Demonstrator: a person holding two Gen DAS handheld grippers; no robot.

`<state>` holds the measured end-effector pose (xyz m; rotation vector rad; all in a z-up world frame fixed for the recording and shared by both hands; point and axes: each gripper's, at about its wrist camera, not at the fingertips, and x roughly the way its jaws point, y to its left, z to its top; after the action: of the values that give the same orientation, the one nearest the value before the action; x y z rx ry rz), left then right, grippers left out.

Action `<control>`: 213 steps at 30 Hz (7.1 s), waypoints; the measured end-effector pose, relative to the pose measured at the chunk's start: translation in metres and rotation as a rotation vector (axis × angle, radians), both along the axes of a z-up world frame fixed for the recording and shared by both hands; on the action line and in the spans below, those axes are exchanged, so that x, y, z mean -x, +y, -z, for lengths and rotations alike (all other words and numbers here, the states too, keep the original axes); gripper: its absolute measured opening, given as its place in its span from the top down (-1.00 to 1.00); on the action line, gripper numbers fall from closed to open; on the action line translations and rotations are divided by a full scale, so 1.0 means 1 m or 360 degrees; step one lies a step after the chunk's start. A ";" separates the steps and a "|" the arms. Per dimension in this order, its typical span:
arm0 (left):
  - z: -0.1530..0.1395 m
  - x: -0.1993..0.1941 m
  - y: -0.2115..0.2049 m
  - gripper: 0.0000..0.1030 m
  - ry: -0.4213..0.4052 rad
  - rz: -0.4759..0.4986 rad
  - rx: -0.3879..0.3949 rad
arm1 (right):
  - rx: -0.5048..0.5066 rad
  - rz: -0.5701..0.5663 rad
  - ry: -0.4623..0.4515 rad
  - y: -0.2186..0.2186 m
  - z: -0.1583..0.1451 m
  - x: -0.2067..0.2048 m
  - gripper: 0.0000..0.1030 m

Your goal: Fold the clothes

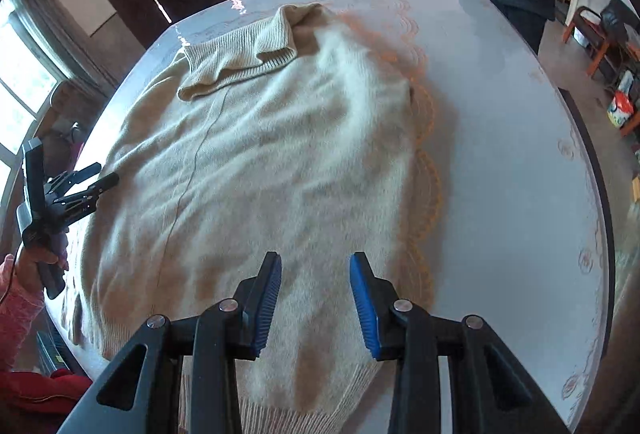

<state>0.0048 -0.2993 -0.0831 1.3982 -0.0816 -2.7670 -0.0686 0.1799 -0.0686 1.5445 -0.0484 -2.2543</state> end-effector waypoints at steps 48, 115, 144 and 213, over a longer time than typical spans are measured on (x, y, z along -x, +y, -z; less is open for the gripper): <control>0.023 -0.069 0.034 -0.27 0.0073 -0.0022 -0.0361 | 0.0282 0.0121 -0.0565 -0.021 0.062 -0.156 0.29; 0.029 -0.072 0.054 -0.55 0.0051 -0.0079 -0.0148 | 0.1324 0.1164 -0.0623 0.205 0.070 0.242 0.45; 0.028 -0.052 0.069 -0.55 0.0066 -0.0050 -0.0173 | 0.0570 0.0621 0.0112 0.163 -0.080 0.093 0.92; 0.028 -0.056 0.064 -0.60 0.0058 0.0025 -0.0194 | -0.0456 0.0355 0.0113 0.099 -0.004 0.177 0.45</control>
<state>0.0606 -0.2350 -0.1109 1.3775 0.0784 -2.8532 -0.2456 0.2794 -0.0643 1.6704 0.1348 -2.5826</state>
